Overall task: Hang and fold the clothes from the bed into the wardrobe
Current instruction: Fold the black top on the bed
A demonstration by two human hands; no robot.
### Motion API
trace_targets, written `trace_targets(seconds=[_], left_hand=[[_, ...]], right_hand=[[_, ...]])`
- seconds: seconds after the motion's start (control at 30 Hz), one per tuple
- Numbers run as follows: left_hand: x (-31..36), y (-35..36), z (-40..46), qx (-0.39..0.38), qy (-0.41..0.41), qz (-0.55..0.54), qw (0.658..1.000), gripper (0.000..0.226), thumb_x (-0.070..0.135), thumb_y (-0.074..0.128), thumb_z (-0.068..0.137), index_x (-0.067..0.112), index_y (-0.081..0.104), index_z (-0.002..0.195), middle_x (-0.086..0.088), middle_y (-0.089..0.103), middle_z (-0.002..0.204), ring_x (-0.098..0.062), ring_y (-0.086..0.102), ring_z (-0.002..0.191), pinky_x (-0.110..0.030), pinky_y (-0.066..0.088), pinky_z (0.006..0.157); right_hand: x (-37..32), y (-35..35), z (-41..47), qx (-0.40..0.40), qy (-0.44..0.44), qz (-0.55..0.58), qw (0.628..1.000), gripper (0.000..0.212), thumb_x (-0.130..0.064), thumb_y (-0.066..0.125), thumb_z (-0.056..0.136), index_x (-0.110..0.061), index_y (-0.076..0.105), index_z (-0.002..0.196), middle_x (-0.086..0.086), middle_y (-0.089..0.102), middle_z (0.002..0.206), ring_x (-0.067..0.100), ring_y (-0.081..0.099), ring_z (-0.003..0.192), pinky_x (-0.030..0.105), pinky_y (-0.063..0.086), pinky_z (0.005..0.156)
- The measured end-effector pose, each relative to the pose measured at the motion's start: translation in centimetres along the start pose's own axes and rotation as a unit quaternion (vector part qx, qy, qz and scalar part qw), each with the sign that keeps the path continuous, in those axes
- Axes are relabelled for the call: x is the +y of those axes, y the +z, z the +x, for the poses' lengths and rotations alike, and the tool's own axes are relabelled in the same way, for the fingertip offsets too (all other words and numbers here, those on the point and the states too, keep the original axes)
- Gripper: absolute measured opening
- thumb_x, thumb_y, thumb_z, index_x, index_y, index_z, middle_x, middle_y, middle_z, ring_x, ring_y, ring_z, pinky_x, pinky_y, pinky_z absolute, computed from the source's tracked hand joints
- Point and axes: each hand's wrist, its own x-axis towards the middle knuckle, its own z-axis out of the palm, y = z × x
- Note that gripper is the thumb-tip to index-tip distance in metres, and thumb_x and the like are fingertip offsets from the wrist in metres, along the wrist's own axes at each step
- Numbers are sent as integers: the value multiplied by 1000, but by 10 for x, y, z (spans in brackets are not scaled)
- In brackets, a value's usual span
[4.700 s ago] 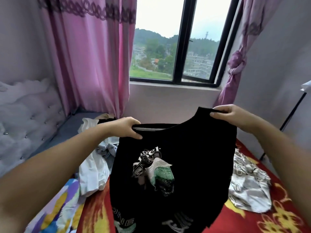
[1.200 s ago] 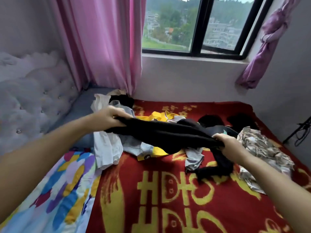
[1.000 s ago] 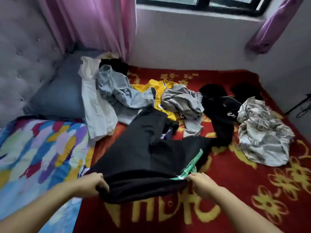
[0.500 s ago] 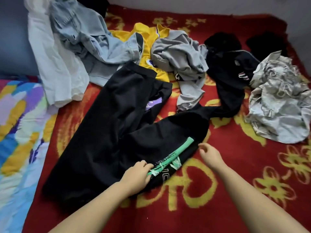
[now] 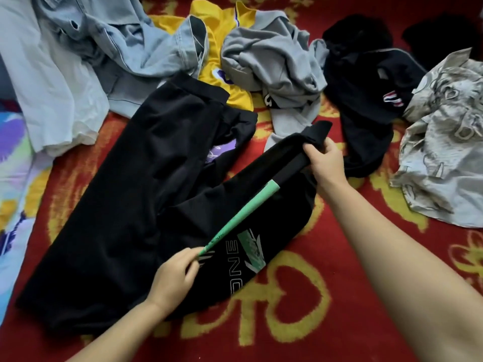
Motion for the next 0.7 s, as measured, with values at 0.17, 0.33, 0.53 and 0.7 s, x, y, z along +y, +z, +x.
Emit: trace_targets(seconds=[0.17, 0.33, 0.53, 0.7], left_hand=[[26, 14, -25, -109, 83, 143, 980, 38, 38, 48, 79, 24, 74, 102, 9, 58, 75, -6, 57, 65, -18, 46, 49], [24, 43, -33, -148, 67, 327, 931, 86, 35, 92, 31, 18, 72, 112, -6, 65, 80, -23, 62, 63, -31, 52, 51], [36, 15, -28, -166, 154, 306, 925, 81, 23, 89, 33, 24, 72, 112, 5, 56, 66, -11, 52, 48, -16, 40, 39], [52, 21, -60, -221, 239, 264, 908, 79, 25, 82, 48, 29, 64, 125, 5, 60, 77, -9, 52, 53, -16, 40, 47]], right_hand=[[55, -19, -8, 52, 124, -130, 982, 25, -17, 62, 87, -6, 67, 108, 20, 66, 111, 32, 60, 102, 42, 45, 94], [89, -22, 3, -6, 206, -94, 974, 10, -18, 65, 88, -10, 63, 83, 19, 66, 106, 31, 61, 86, 38, 49, 78], [50, -50, -18, 60, 46, -52, 996, 9, -3, 59, 86, -10, 63, 84, 2, 60, 77, 10, 51, 72, 31, 39, 71], [61, -125, -74, 165, 85, -144, 972, 29, 1, 58, 84, 3, 59, 113, 23, 63, 108, 23, 55, 93, 36, 42, 82]])
